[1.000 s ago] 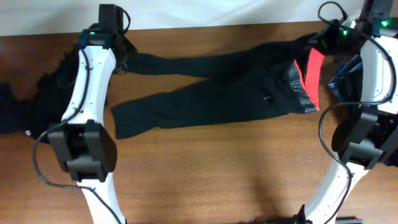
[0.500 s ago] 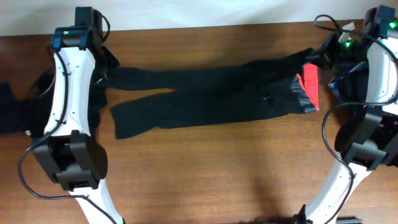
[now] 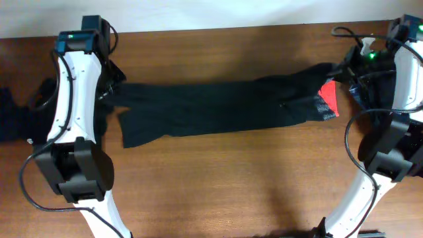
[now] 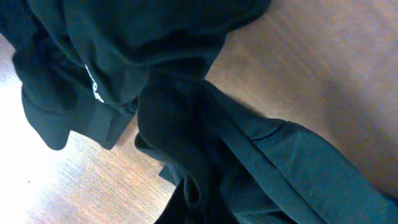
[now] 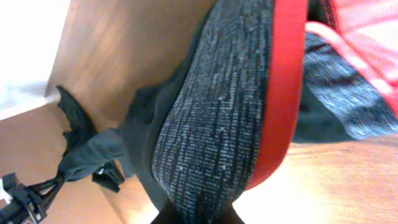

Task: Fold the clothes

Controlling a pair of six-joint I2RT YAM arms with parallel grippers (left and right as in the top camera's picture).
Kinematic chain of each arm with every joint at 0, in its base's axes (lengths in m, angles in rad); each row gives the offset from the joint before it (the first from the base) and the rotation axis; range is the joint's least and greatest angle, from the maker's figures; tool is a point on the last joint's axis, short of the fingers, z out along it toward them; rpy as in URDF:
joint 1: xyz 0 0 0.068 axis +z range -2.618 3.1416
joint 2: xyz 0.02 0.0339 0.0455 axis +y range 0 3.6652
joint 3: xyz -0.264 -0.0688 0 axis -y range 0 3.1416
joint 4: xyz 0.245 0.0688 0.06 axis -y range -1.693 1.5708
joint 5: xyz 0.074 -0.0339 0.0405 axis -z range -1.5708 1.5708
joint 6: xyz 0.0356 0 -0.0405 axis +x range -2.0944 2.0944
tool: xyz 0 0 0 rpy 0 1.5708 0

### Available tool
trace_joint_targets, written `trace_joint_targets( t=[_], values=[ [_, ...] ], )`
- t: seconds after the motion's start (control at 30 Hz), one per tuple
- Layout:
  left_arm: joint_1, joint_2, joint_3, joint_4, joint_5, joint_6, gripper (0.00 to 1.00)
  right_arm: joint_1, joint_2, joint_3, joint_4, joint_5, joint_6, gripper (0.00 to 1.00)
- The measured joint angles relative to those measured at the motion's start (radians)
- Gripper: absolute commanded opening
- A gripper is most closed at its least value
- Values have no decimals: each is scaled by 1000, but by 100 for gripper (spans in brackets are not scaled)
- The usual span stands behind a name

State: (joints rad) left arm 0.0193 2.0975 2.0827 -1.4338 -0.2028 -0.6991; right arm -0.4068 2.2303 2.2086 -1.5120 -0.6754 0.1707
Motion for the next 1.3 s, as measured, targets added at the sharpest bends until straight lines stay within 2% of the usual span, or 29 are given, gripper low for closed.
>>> trace_joint_targets(
  t=[0.27, 0.53, 0.6, 0.67, 0.73, 0.8, 0.83, 1.03, 1.3],
  values=[
    [0, -1, -206, 116, -8, 0, 1, -9, 0, 0, -5, 45, -28, 4],
    [0, -1, -336, 193, -8, 0, 1, -9, 0, 0, -3, 55, -40, 4],
    [0, -1, -365, 216, -8, 0, 20, -9, 0, 0, -3, 58, -40, 4],
    [0, -1, -390, 238, -8, 3, 52, -9, 0, 0, -3, 61, -40, 4],
    [0, -1, -410, 253, -12, 7, 77, -9, 0, 0, -4, 68, -40, 4],
    [0, -1, -424, 255, -12, 6, 96, -9, 0, 0, -8, 72, -40, 4],
    [0, -1, -428, 256, -12, 5, 99, -9, 0, 0, -8, 74, -41, 4],
    [1, -1, -429, 267, -15, 7, 99, -9, 0, 0, -45, 107, -40, 4],
    [1, -1, -429, 280, -15, 7, 99, -9, 0, 0, -95, 254, 0, 4]
  ],
)
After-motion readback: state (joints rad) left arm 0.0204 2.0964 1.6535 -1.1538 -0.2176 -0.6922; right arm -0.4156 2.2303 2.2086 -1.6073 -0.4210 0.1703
